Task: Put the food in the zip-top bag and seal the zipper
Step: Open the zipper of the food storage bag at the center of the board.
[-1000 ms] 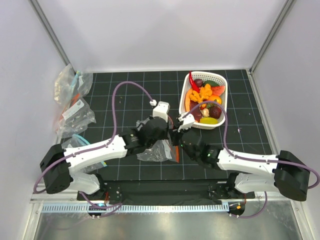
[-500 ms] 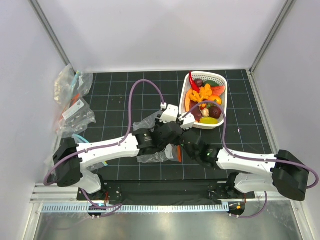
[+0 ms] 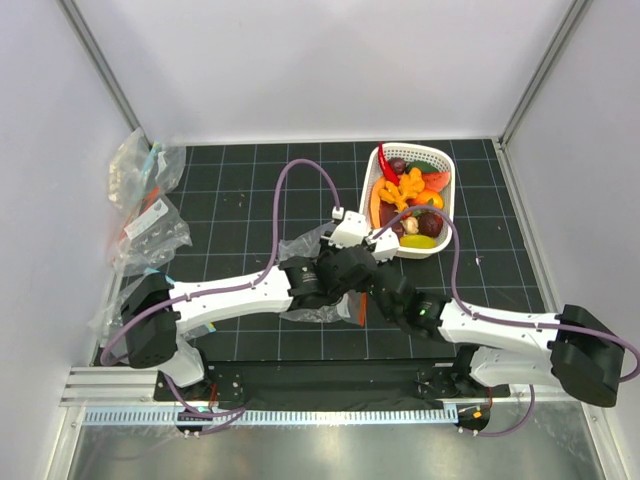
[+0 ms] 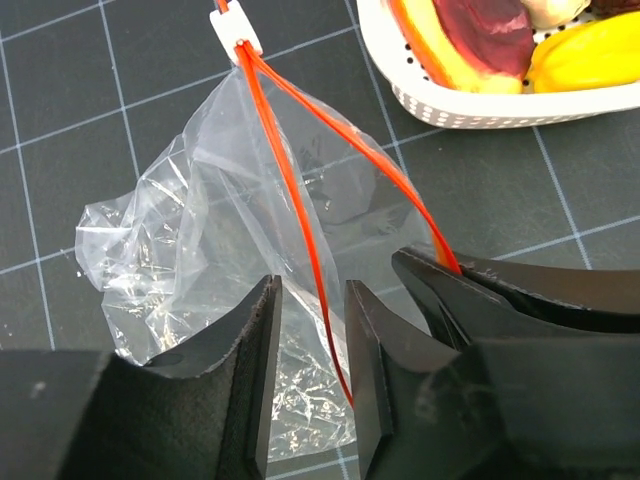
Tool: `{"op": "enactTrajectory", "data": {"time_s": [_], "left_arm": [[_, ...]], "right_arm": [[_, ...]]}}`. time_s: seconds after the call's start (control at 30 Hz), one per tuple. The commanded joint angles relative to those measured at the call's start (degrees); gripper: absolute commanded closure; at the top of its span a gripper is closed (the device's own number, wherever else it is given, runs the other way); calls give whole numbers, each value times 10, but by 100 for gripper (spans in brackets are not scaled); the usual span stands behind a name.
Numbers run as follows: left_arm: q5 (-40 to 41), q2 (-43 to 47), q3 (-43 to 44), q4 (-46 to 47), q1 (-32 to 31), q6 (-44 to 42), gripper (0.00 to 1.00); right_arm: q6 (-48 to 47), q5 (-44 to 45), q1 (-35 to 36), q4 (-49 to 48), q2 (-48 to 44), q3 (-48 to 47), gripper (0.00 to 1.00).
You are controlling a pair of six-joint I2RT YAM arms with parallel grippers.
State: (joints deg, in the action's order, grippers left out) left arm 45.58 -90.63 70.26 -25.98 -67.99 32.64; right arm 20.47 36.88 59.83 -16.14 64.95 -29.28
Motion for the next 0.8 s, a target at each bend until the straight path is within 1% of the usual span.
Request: {"op": "enactTrajectory", "data": {"time_s": [0.0,0.07,0.13,0.17,0.23,0.4,0.5,0.6,0.67,0.77], "left_arm": [[24,-24,25,-35,2,7,63],[21,-32,34,-58,20,14,67],[21,-31,41,-85,40,22,76],[37,-19,39,-91,43,26,88],[59,-4,28,-99,45,29,99],[55,61,-3,-77,46,21,100],[69,76,-9,-77,45,12,100],[92,78,1,-99,45,13,99],[104,78,3,-109,46,15,95],[92,69,6,-110,46,15,89]], "right_arm": [[25,53,8,-59,-36,-4,99],[43,99,8,-58,-40,2,99],[54,128,7,-53,-40,4,99],[58,152,7,-40,-38,1,99],[76,172,2,-21,-35,-5,99],[99,160,-16,2,-24,-13,99],[113,163,-28,16,-18,-16,98],[142,152,-46,43,-12,-23,98],[147,155,-51,64,-14,-29,97],[138,151,-52,53,-28,-22,97]]}}
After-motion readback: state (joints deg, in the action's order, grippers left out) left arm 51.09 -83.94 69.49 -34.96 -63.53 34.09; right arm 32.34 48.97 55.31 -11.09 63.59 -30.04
